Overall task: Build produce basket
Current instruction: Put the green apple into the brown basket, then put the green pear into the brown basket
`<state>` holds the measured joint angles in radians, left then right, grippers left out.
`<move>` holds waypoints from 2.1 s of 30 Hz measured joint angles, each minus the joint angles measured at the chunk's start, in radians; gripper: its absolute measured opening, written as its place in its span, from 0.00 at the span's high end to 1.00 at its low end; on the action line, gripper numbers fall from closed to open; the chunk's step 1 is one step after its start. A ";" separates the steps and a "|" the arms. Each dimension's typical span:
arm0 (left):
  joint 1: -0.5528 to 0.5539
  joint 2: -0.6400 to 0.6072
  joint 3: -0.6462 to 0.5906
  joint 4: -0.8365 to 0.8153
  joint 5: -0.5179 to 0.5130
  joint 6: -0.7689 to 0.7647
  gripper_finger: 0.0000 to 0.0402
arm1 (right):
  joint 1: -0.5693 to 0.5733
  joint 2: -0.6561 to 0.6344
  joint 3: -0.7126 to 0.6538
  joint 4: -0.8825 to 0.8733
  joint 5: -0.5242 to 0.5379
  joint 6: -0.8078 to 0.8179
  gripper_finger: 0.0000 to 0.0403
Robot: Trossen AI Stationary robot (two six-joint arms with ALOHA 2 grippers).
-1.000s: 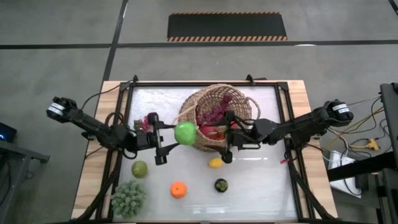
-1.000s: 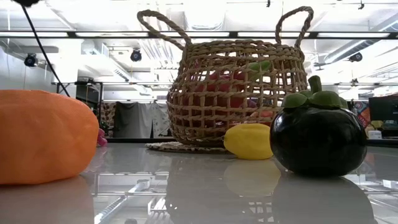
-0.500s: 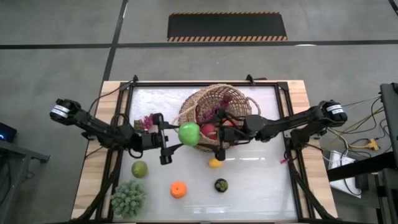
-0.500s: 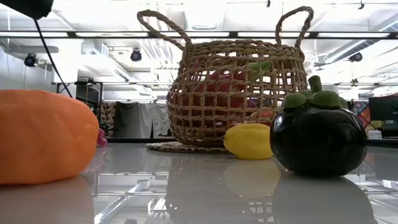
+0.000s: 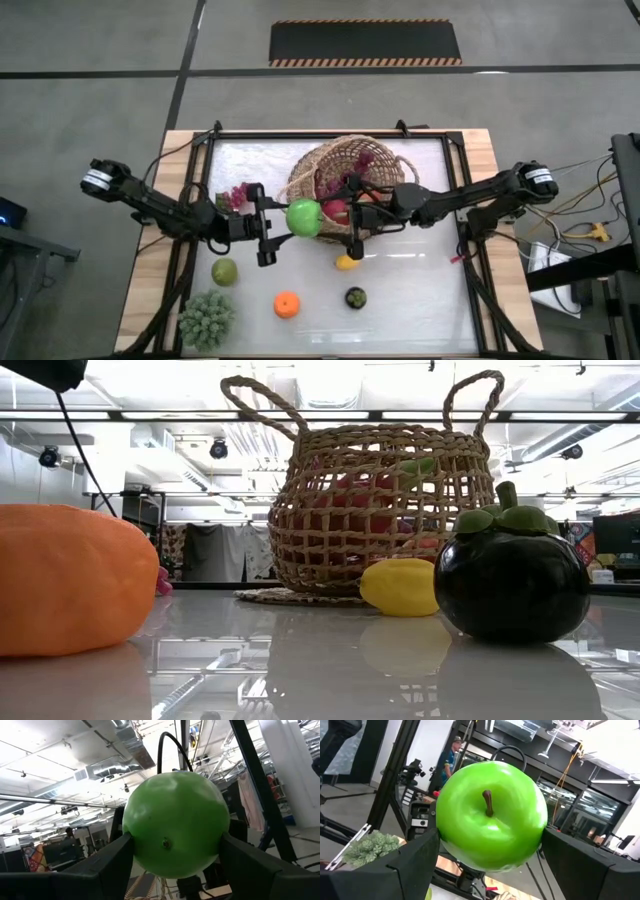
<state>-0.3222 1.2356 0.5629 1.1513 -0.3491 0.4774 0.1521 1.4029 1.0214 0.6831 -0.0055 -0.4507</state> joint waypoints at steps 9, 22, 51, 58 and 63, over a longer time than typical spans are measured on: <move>0.006 0.008 -0.001 -0.013 -0.005 -0.015 0.34 | -0.001 -0.001 0.000 0.007 0.000 0.014 0.20; 0.009 0.010 -0.003 -0.017 -0.019 -0.014 0.27 | 0.000 -0.003 0.002 -0.006 0.005 0.019 0.47; 0.009 0.006 -0.006 -0.154 -0.186 -0.079 0.31 | -0.001 -0.131 -0.002 -0.376 0.192 0.038 0.11; 0.009 0.007 -0.006 -0.166 -0.195 -0.080 0.31 | -0.001 -0.173 -0.002 -0.400 0.157 0.074 0.11; 0.017 0.007 -0.006 -0.166 -0.194 -0.080 0.31 | -0.016 -0.153 -0.002 -0.411 0.171 0.100 0.11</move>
<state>-0.3052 1.2427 0.5572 0.9852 -0.5434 0.3977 0.1359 1.2495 1.0199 0.2716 0.1654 -0.3509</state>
